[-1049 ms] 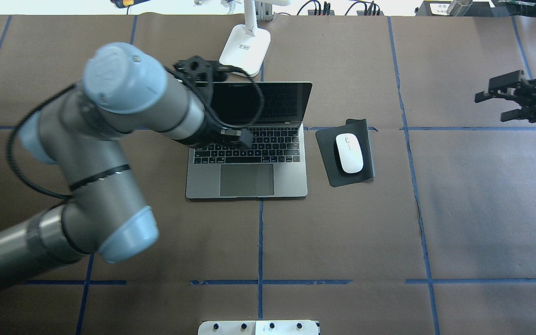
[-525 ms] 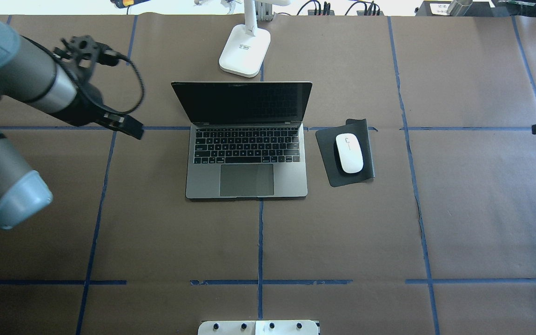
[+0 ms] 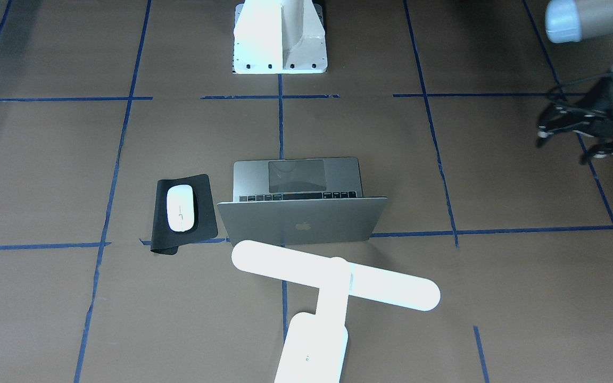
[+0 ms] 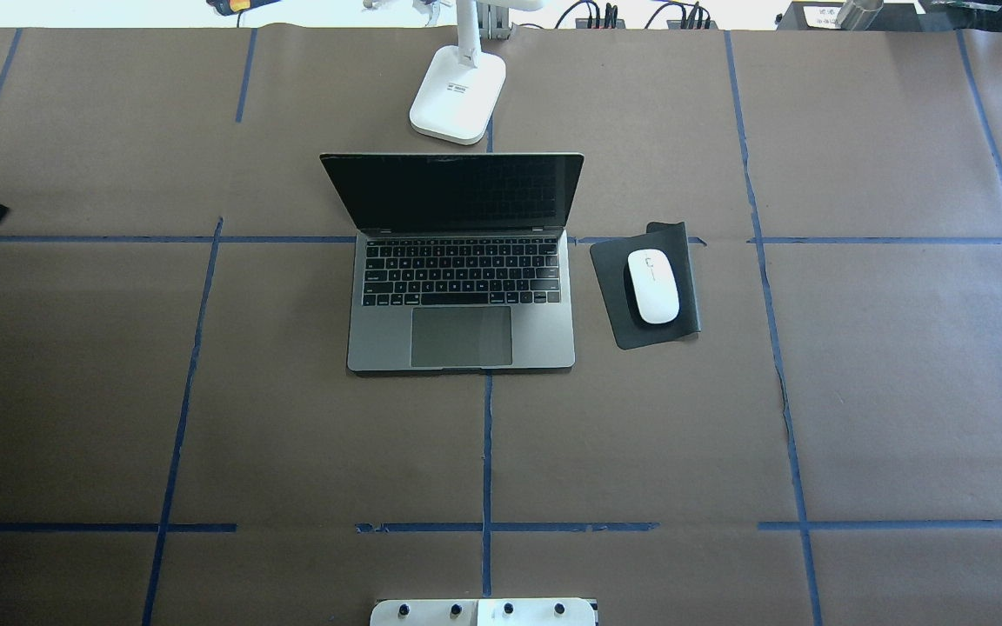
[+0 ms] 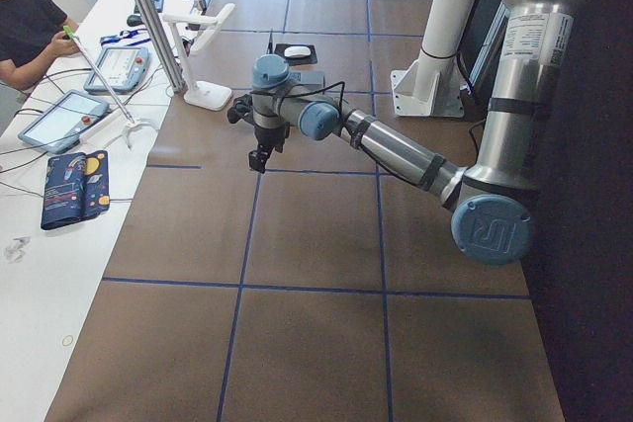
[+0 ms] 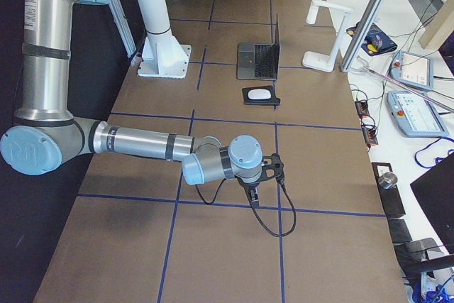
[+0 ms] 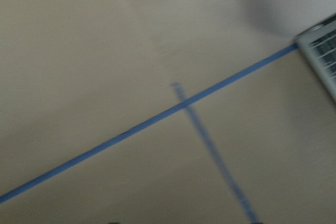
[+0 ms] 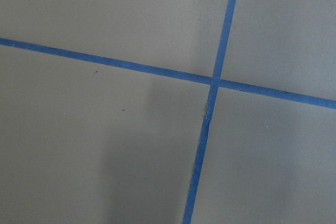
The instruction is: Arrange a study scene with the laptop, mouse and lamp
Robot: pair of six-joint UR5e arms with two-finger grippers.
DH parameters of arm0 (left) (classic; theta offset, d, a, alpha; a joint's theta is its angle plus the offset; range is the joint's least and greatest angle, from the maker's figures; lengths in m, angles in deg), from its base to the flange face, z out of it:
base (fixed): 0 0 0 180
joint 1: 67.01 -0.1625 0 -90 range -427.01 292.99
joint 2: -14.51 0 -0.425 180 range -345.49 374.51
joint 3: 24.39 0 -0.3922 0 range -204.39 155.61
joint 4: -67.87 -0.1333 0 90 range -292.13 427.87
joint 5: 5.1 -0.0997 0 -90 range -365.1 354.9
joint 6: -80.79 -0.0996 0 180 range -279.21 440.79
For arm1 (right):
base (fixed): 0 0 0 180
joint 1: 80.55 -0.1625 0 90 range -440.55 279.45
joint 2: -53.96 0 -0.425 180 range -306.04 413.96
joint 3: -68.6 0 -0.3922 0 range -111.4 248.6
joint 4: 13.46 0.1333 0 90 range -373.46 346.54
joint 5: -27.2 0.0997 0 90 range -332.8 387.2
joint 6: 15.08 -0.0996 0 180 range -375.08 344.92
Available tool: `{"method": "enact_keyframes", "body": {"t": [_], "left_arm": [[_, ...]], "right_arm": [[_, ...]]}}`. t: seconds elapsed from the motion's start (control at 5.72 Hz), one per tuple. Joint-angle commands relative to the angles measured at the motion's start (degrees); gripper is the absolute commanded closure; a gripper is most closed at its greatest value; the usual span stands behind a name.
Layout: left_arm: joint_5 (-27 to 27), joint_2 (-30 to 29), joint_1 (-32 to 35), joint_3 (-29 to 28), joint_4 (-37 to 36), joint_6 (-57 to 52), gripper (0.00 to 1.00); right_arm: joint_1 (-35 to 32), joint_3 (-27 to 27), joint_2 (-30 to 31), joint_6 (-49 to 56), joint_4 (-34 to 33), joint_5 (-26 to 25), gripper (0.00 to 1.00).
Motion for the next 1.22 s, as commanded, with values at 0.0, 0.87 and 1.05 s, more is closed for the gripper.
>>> {"method": "enact_keyframes", "body": {"t": [0.0,0.87,1.05], "left_arm": [[0.3,0.8,13.2,-11.5,-5.0,-19.0,0.01],[8.5,5.3,19.0,-15.1,-18.6,-16.0,0.00],[11.7,8.8,18.9,-14.4,-14.0,-13.5,0.00]], "right_arm": [[-0.4,0.1,0.2,2.4,-2.4,0.7,0.00],[3.4,2.5,-1.2,2.3,-9.4,0.5,0.00],[2.0,1.7,-0.8,2.3,-10.1,0.5,0.00]]}}
